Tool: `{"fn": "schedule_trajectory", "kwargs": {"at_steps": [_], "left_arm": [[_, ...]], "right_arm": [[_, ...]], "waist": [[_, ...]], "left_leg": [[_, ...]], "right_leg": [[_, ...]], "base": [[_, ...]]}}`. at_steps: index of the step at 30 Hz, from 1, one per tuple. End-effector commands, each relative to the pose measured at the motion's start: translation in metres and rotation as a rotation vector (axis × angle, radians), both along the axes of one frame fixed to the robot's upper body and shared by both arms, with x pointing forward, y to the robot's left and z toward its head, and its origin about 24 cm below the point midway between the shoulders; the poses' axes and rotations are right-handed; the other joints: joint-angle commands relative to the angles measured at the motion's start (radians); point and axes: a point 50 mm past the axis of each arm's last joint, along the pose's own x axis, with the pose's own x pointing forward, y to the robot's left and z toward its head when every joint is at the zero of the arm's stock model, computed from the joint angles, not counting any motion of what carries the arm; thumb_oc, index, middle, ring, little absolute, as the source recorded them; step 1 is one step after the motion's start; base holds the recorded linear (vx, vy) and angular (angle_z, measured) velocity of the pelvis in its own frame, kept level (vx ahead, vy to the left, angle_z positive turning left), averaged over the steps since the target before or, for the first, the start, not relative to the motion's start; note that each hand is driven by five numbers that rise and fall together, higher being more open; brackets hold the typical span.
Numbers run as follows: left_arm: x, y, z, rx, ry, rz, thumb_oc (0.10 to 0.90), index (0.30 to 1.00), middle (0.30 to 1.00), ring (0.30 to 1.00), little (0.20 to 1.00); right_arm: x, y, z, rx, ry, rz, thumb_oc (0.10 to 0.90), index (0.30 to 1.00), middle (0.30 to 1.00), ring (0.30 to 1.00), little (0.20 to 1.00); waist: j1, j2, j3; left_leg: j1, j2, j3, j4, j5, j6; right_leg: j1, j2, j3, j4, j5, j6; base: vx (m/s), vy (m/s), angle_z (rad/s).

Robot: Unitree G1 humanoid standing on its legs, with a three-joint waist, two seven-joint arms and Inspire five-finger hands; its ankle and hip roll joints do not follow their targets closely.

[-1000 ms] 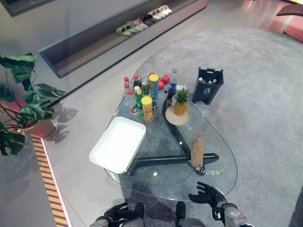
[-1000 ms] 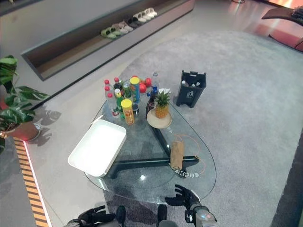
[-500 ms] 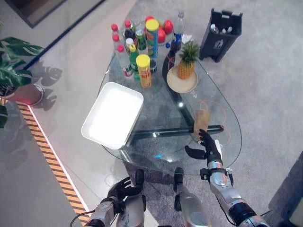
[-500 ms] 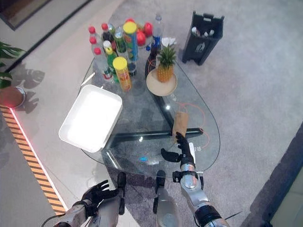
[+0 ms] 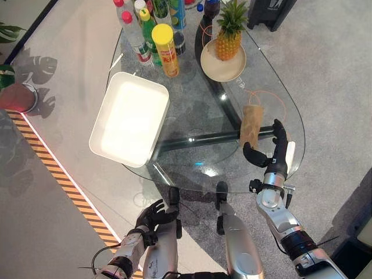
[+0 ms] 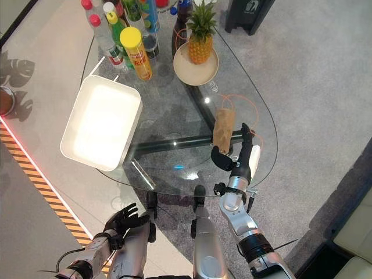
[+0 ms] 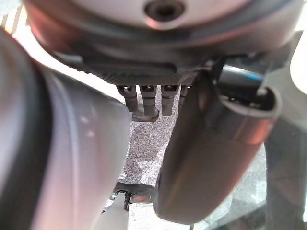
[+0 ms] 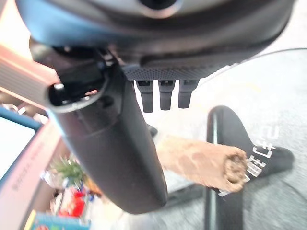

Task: Wipe the table with a cloth and put it in the basket.

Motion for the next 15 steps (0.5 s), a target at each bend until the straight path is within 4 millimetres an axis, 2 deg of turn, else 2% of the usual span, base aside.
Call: {"fn": "schedule_trajectory", "kwargs": {"at_steps": [1, 15], "left_arm": [[-0.021, -0.018, -0.013, -0.041, 0.067, -0.023, 0.8, 0.9, 0.9, 0.9, 0.9], [0.0, -0.03, 0.001, -0.062, -0.011, -0.043, 0.8, 0.9, 0.9, 0.9, 0.9]], "right_arm": [[-0.004, -0.008, 0.048, -0.037, -0.249, -0.074, 0.8, 0.9, 0.9, 0.9, 0.9], [0.014, 0.003, 0.073, 0.05, -0.294, -0.114, 0.8, 0.9, 0.9, 0.9, 0.9]], "waist": [[-0.01, -0.021, -0.006], [-0.013, -0.004, -0.006]], "left_leg": [[-0.081, -0.078, 0.075, 0.124, -0.071, 0.055], [-0.249, -0.091, 0.09, 0.209, -0.077, 0.057]], "right_leg": [[-0.066, 0.045, 0.008, 0.098, -0.038, -0.029], [-0.238, 0.024, 0.016, 0.157, -0.017, -0.024]], "base": [[0.0, 0.0, 0.0], [0.02, 0.027, 0.01]]}}
